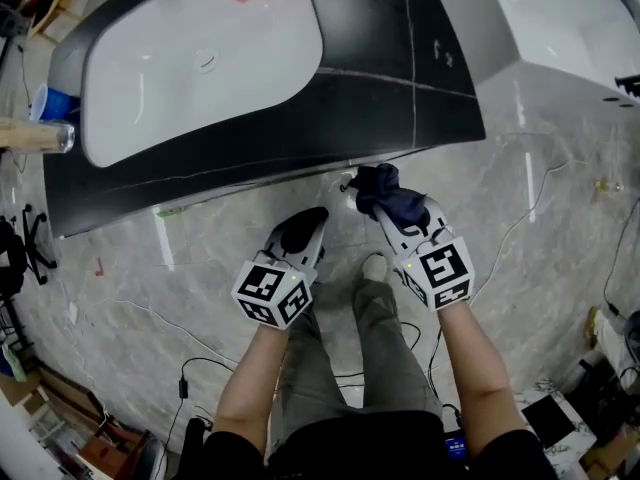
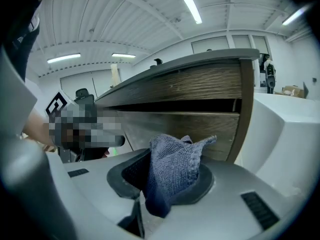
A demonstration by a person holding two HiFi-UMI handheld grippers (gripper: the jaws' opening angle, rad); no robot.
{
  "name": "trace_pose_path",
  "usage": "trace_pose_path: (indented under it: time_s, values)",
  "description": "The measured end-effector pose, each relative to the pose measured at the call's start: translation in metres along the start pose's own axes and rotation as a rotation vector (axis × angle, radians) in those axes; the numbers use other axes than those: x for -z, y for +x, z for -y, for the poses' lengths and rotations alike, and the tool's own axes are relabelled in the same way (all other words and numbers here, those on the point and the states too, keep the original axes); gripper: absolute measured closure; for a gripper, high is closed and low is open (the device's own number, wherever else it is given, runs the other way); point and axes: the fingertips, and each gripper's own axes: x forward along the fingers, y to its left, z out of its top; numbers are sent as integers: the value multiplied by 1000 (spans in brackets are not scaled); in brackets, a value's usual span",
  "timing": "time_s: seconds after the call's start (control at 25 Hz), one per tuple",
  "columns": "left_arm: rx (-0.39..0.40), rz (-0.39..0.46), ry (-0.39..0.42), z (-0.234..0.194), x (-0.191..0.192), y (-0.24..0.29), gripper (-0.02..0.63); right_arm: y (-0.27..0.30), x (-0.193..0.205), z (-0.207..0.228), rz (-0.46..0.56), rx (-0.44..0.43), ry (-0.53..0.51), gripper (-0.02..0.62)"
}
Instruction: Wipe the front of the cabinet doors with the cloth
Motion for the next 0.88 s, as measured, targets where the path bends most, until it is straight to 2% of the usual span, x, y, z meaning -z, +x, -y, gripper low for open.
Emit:
trace_pose_path:
  time_s: [0.2,0.52,0.88]
  values:
    - [-42,6,-18,-34,7,-31,592,31,5,-45,-22,-56,-2,486]
    - [-111,23,-36,-91,15,-79,592,90,-3,-119,-42,-170,-81,486]
    - [-147,35,-45,-130,21,-114,592,141,-3,-171,-64,-236,-121,486]
